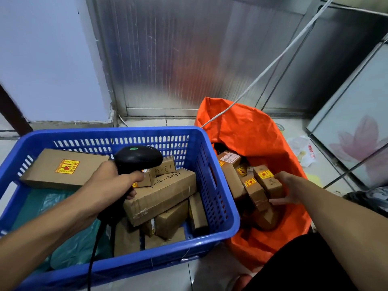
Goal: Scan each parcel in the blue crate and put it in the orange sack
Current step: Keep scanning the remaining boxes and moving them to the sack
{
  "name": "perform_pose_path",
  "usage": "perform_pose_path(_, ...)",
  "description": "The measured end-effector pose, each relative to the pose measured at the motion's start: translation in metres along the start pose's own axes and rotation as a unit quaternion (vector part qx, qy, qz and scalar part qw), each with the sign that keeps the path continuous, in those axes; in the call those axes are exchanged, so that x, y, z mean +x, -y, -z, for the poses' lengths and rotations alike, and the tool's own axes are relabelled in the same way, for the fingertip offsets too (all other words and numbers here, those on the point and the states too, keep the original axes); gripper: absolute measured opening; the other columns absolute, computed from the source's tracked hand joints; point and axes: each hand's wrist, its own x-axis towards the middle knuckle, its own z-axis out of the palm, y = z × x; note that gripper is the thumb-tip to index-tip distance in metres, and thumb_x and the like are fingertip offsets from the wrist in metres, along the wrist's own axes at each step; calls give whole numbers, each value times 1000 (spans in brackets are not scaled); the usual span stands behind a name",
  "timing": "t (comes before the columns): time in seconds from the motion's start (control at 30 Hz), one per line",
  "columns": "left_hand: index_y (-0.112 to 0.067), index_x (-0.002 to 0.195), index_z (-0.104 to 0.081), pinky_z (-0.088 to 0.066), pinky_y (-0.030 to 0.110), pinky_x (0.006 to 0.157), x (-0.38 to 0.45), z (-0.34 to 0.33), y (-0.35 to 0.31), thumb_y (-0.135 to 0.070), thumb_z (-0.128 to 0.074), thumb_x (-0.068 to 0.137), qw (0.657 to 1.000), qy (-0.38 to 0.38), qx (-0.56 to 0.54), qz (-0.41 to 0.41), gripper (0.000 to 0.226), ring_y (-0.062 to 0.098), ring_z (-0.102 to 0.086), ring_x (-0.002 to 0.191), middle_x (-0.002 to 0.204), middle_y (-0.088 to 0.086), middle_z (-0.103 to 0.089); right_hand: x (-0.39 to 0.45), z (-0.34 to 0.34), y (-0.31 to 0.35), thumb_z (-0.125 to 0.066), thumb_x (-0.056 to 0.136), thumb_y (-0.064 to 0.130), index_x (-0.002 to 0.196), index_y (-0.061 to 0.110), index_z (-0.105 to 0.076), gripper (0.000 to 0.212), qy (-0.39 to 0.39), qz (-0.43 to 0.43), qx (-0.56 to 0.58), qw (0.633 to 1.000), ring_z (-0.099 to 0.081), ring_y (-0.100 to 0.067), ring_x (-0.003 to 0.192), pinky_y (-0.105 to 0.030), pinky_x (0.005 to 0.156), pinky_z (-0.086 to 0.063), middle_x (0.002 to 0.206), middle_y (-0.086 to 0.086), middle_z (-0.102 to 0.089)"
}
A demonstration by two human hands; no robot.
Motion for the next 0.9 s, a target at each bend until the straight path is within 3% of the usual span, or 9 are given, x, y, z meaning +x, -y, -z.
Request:
perform_pose_path(0.07, -12, 100, -68, -50, 28, 59, 0, 0, 0, -12, -66, 92, 1000, 1, 2, -2, 8, 18, -61, 60, 70, 13, -63, 12, 0, -1, -55, 99, 32, 139, 4, -38, 51, 2, 12, 0, 1000, -52, -50, 121, -52, 37, -54, 139, -24, -41)
perform_pose_path(0.13, -12, 99, -68, -51, 26, 57, 1, -1, 1, -12, -67, 92, 1000, 0, 1, -2, 7, 17, -61, 60, 71, 12, -64, 17, -5, 2, -57, 99, 30, 141, 2, -35, 55, 1, 25, -7, 1000, -51, -50, 124, -50, 41, -56, 141, -24, -40)
perform_pose_path(0.2, -12, 99, -68, -50, 24, 55, 2, 0, 1, -12, -68, 92, 1000, -1, 0, 0, 7, 17, -62, 59, 71, 11, -63, 12, -9, 9, -57, 99, 25, 135, 1, -37, 47, -2, 43, -18, 999, -52, -50, 123, -48, 35, -52, 134, -27, -43)
perform_pose_path(0.27, -12, 97, -68, -50, 26, 57, 3, 0, 2, -13, -68, 91, 1000, -2, -3, 1, 6, 17, -62, 59, 71, 11, -63, 12, -11, 17, -59, 98, 22, 139, -4, -34, 55, -16, 64, -18, 998, -62, -54, 103, -43, 27, -47, 135, -31, -46)
perform_pose_path(0.37, -15, 96, -67, -50, 22, 53, 2, 1, 2, -13, -68, 92, 1000, 3, -9, -1, 5, 15, -61, 57, 72, 10, -63, 7, -15, 30, -63, 95, 21, 138, -5, -41, 55, -25, 121, -40, 992, -67, -48, 74, -42, 42, -56, 126, -28, -55)
perform_pose_path(0.5, -14, 95, -67, -50, 23, 54, 4, 2, 4, -13, -68, 91, 1000, 5, -6, -9, 4, 10, -60, 51, 68, 9, -61, -21, -34, 52, -61, 91, 18, 109, -14, -56, 37, -63, 225, -68, 970, -71, -42, 67, -50, 61, -62, 88, -29, -67)
perform_pose_path(0.6, -12, 97, -67, -50, 25, 56, 4, 4, 4, -12, -67, 91, 1000, 6, -19, -7, 6, 11, -58, 50, 63, 7, -61, -50, -55, 64, -58, 86, 17, 88, -7, -65, 25, -87, 327, -102, 935, -72, -37, 58, -51, 62, -63, 72, -21, -71)
perform_pose_path(0.77, -13, 97, -66, -49, 25, 54, 2, 6, 1, -11, -66, 92, 1000, 9, -20, -15, 6, 14, -56, 54, 61, 7, -59, -92, -93, 66, -61, 91, 17, 81, 11, -63, 12, -21, 456, -159, 876, -69, -29, 57, -45, 58, -63, 76, -17, -72)
perform_pose_path(0.9, -13, 99, -67, -50, 27, 56, 3, 8, 1, -13, -66, 91, 1000, 7, -21, -16, 7, 16, -57, 58, 61, 7, -59, -102, -137, 55, -62, 96, 21, 100, 6, -66, 16, 36, 490, -164, 855, -66, -23, 57, -44, 59, -63, 83, -15, -72)
